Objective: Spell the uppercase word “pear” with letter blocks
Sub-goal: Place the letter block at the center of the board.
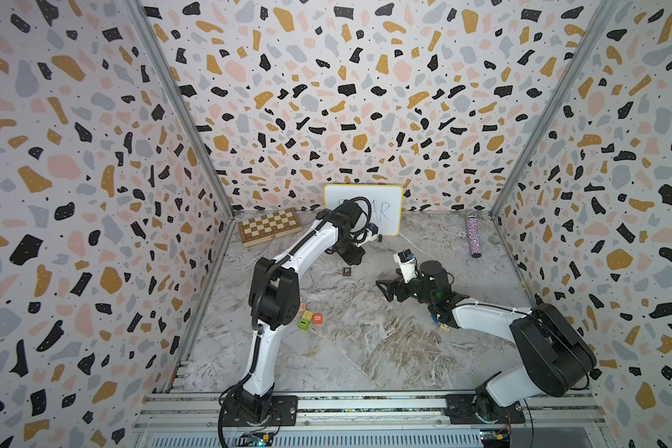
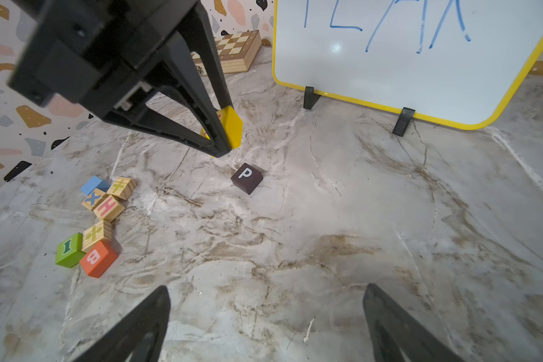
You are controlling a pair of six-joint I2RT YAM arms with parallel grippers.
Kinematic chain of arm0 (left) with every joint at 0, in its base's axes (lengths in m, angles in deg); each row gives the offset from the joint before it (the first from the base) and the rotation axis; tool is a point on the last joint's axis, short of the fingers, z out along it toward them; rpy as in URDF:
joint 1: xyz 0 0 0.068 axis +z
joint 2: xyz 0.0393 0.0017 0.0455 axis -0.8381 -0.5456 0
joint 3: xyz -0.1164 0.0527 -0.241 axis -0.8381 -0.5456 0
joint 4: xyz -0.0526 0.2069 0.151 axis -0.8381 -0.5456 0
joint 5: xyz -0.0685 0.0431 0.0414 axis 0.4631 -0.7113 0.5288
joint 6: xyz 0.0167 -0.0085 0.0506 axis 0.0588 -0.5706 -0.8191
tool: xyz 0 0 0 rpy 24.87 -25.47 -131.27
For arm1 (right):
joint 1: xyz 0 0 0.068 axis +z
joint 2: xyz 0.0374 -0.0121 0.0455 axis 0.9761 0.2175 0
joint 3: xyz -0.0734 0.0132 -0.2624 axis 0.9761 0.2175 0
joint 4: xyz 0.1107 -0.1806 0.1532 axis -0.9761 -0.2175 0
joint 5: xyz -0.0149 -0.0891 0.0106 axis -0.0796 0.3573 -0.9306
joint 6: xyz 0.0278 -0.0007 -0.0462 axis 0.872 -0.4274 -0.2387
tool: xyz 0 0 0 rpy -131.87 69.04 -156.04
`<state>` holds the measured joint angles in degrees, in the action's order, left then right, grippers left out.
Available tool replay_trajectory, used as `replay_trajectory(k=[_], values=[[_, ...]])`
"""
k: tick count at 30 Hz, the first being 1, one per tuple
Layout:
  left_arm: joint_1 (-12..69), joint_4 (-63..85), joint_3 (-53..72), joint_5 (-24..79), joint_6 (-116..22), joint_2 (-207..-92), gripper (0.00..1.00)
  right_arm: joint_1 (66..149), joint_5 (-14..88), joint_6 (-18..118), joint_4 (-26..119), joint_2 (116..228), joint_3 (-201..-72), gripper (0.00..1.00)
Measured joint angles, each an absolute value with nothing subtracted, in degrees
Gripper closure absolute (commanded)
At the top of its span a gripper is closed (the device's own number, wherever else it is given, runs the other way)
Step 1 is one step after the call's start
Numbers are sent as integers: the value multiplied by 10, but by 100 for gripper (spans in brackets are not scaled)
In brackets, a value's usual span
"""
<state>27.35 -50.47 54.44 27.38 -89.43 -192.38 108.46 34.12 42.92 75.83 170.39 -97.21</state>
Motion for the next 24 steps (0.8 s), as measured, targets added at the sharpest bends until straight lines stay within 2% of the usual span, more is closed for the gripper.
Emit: replay_trajectory(k=[14, 24], values=[[272, -574, 685, 312, -1099, -2056, 79, 1085, 341, 426, 773, 1713, -970, 4], [272, -589, 688, 318, -1163, -2068, 79, 1086, 341, 427, 784, 1720, -954, 4]])
